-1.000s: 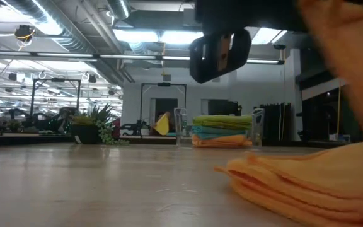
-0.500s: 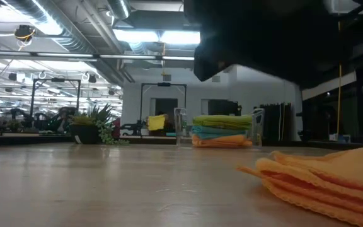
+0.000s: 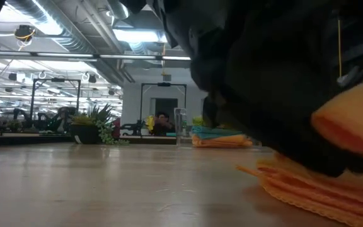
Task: Fold microfiber towels
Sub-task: Fold the orange towel on the table
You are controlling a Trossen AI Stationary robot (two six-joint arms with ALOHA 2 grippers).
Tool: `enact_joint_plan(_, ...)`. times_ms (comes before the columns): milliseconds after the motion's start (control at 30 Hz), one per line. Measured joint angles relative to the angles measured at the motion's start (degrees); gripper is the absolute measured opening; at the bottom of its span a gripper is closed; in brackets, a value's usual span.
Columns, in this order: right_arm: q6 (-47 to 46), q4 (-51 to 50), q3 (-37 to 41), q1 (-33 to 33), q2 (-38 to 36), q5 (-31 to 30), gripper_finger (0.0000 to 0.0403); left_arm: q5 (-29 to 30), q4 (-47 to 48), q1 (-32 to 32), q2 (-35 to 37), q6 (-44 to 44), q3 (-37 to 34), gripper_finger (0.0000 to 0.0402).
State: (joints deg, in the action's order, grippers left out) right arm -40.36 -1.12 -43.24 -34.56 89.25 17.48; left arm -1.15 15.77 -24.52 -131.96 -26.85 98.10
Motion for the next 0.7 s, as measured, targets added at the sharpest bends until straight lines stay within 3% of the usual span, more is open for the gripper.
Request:
enact_joint_plan(500,-3.6,-4.8,0.0,1.4,0.0,-22.2,0.0013,-1.7,2.8,-0.3,-0.1,0.0,0.0,0.0086)
enact_joint_plan(700,-5.4,-6.5,-0.1,1.4,1.0,-25.4,0.0013,-1.7,2.9,-0.3,-0.1,0.0,0.0,0.0086)
